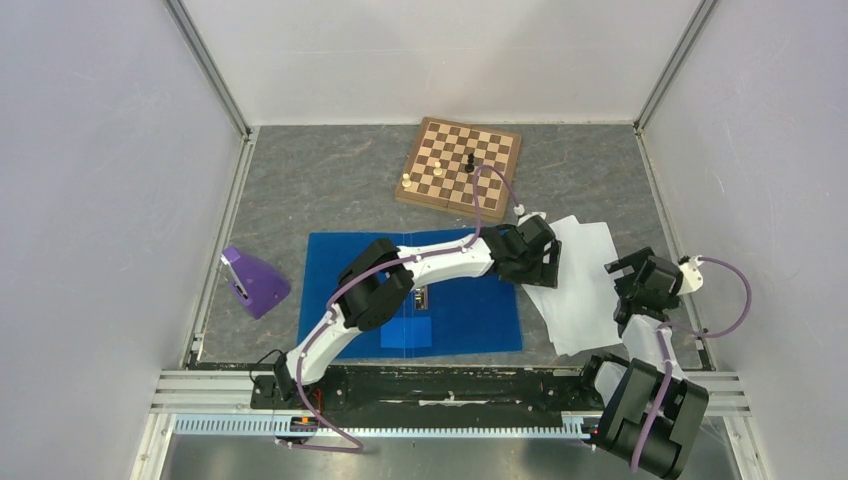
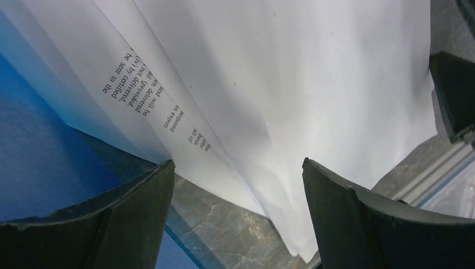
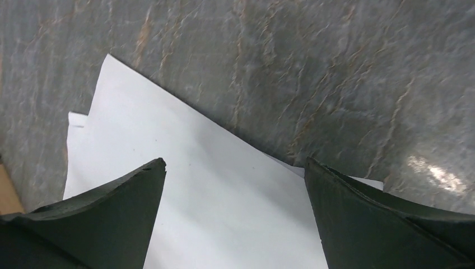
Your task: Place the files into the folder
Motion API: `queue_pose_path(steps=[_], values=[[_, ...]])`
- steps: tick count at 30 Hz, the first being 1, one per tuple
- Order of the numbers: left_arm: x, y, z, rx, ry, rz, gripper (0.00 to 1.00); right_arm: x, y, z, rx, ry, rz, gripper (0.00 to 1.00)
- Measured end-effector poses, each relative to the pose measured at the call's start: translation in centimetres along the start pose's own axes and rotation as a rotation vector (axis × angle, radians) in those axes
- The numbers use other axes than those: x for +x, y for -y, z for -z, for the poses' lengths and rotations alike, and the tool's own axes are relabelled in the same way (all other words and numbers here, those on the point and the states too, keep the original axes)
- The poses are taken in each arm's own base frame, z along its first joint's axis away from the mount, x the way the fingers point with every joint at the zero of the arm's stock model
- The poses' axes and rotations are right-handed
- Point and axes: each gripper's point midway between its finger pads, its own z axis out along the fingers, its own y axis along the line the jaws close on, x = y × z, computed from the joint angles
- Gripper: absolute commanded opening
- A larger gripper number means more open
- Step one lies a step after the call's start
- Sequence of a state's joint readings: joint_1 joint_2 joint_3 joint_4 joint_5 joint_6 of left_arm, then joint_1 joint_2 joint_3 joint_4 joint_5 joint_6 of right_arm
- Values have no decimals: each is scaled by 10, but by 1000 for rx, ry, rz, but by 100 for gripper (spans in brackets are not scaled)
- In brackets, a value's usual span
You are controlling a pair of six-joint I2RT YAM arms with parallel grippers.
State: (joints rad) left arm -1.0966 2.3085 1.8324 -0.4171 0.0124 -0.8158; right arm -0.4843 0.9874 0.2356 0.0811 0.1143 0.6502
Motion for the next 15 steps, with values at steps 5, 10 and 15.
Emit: queue_pose_path(steps=[5,10,15], values=[[-21,-11,-6,-40,26,6,91,11,-12,8,-55,-40,-5,98],[-42,-11,-16,-46,42,-17,91,23,-14,20,-97,-83,4,98],[-55,-9,-24,-37,52,-50,91,30,-14,27,-124,-93,24,98]])
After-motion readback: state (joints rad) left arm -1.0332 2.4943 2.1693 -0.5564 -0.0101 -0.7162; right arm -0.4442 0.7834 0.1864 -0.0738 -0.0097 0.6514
